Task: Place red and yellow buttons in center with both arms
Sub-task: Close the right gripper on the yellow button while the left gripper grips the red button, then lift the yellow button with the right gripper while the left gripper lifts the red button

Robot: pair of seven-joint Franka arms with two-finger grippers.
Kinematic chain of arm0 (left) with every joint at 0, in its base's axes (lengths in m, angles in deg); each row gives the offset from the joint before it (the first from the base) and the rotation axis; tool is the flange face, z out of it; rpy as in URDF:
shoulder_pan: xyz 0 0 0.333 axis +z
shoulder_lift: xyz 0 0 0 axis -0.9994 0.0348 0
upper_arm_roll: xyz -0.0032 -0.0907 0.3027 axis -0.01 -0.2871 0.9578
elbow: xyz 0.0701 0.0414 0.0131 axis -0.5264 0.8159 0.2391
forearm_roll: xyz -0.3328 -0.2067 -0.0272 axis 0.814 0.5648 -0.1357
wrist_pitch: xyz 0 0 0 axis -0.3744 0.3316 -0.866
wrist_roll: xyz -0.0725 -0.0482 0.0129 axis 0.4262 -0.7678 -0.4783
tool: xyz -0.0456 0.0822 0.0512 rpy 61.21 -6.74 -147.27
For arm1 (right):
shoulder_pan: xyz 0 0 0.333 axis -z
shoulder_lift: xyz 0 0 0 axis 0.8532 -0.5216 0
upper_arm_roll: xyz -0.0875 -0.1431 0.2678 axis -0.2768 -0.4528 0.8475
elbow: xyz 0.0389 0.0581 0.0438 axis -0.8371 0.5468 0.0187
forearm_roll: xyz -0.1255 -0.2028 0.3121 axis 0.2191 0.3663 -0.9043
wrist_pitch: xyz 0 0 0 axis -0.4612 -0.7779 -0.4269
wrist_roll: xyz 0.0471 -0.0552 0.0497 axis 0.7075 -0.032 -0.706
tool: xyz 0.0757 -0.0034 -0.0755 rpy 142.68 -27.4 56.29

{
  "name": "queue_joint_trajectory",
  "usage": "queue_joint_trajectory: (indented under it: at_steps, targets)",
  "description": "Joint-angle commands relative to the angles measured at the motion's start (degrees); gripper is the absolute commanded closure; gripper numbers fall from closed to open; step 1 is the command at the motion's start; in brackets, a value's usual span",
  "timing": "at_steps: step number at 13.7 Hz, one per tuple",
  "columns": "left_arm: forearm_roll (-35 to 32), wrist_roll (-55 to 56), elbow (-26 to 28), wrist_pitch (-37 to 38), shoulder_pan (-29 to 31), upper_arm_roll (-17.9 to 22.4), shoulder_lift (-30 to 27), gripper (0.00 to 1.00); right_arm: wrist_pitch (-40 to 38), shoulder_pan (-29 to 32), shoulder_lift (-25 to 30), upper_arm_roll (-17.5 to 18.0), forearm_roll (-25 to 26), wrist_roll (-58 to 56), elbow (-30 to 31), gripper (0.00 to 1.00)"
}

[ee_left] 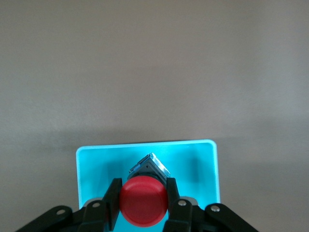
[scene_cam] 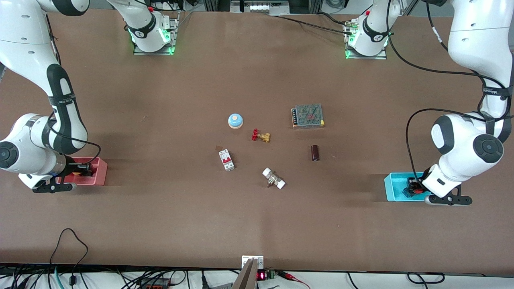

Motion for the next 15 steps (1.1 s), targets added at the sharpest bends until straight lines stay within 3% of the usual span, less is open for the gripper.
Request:
queue_joint_trajectory:
  at_steps: [1, 4, 8, 10, 15]
  targets:
    - [0.15, -0.08, -0.97, 5.6, -0.56, -0.54, -4.01, 0.76, -1.32, 0.7, 1.51, 0.53, -0.43, -1.3, -0.65, 0.79]
    - [0.33, 5.17, -5.45, 12.91, -3.97, -0.89, -4.19, 0.76, -3.33, 0.44, 6.68, 0.79, -0.34, -1.47, -0.65, 0.79]
    - [0.5, 17.03, -5.29, 13.1, -10.12, -0.98, -3.67, 0.76, -14.04, -0.97, 13.63, 4.47, -3.4, -0.16, -0.48, 0.79]
    - [0.5, 20.91, -5.2, 12.58, -12.5, -1.06, -1.92, 0.76, -18.79, -0.97, 14.61, 6.58, -7.35, 1.94, -0.3, 0.79]
    - [0.68, 27.86, -4.58, 8.45, -16.55, -1.06, 3.88, 0.75, -19.7, -8.94, 15.4, 7.82, -7.72, 14.93, 3.38, 0.79]
